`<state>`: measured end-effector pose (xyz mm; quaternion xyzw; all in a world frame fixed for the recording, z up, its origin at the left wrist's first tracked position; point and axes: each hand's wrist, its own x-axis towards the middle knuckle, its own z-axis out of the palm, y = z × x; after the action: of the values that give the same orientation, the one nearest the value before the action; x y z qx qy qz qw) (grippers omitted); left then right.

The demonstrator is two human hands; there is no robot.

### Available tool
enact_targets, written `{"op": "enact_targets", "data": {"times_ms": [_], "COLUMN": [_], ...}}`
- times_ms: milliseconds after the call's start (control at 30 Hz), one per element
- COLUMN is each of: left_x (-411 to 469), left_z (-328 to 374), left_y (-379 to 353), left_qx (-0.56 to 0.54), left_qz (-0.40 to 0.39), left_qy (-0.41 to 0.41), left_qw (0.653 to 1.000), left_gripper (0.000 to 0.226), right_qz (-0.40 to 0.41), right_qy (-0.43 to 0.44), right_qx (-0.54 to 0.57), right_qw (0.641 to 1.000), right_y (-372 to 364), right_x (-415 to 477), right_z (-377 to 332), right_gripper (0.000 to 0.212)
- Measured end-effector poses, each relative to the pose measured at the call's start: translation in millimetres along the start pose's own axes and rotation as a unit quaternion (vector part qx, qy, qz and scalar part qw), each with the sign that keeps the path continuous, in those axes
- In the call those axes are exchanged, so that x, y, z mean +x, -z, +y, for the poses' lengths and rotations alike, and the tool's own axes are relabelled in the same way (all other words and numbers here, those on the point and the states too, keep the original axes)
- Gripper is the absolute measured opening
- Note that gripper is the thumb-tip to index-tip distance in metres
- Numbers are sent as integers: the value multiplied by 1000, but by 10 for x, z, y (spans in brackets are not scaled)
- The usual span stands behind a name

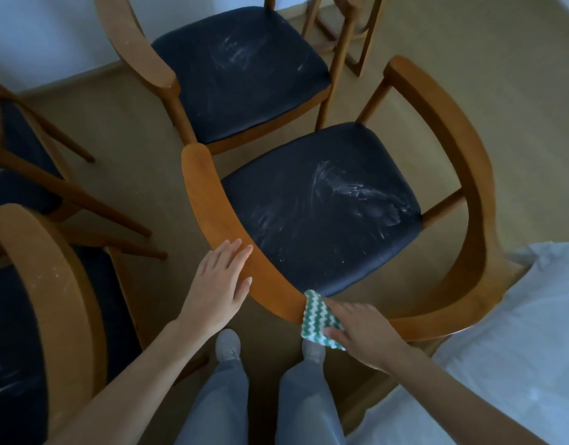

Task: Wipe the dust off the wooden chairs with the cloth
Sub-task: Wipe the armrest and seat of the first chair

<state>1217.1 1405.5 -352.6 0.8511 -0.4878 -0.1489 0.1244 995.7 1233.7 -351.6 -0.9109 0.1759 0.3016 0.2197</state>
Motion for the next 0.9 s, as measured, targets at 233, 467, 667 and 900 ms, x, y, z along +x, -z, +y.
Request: {"op": "enact_targets", "data": {"times_ms": [233,467,667,900], "left_x": [1,-111,-83,30], "left_z": [54,235,357,164], "left_y": [-94,-220,-281,-190], "left_qx": [-40,-86,-85,-53], "left_qz": [27,78,88,97], "left_qy": [106,197,222,249], "left_qw": [993,973,967,962], "left_gripper": [54,58,59,62], "right_qz": [-9,-29,-70,-31], "right_qy": [60,91,96,99], "right_qx": [237,276,133,352], "right_qw": [970,956,984,930], "right_y": [93,95,60,289], "right_x": [764,717,268,1102], "right_z": [-401,-324,86,-530], "right_gripper": [62,60,59,58]}}
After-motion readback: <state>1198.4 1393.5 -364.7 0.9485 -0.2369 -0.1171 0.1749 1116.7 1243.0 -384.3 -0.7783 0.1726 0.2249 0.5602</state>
